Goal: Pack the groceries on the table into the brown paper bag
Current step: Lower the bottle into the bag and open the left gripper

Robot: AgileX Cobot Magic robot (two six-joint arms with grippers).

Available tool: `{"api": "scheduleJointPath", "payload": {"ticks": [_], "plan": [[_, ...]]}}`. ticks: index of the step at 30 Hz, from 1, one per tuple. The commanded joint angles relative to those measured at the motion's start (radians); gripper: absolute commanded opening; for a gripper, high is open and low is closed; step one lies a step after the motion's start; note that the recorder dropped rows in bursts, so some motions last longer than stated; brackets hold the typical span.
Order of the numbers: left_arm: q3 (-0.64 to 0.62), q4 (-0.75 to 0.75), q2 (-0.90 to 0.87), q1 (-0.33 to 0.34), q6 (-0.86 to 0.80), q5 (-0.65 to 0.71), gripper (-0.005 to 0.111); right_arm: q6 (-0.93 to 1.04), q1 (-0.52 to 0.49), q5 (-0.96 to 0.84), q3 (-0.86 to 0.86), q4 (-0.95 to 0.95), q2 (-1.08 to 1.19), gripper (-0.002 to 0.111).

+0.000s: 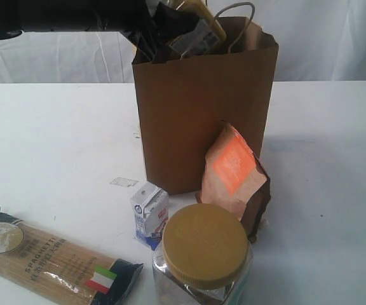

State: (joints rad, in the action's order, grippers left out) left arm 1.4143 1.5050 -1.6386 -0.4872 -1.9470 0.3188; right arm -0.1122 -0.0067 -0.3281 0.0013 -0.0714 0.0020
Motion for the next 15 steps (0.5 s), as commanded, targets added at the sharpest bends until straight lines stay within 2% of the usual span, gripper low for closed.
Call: {"api": "scheduleJointPath", "payload": {"ticks": [1,5,12,15], "plan": [[0.013,-0.018,0.023,-0.003,0.103,0.069,0.041,0.003,0.0,0.009,-0.001,-0.004,-0.002,0.0],[0.013,-0.018,0.023,-0.003,0.159,0.046,0.051,0.003,0.0,0.009,-0.001,-0.004,-0.002,0.0],[0.013,-0.018,0.023,-0.003,0.339,0.044,0.051,-0.034,0.0,0.009,-0.001,-0.004,-0.002,0.0],[0.013,-0.018,0.023,-0.003,0.356,0.042,0.051,-0.034,0.0,0.009,-0.001,-0.004,-0.002,0.0]]}}
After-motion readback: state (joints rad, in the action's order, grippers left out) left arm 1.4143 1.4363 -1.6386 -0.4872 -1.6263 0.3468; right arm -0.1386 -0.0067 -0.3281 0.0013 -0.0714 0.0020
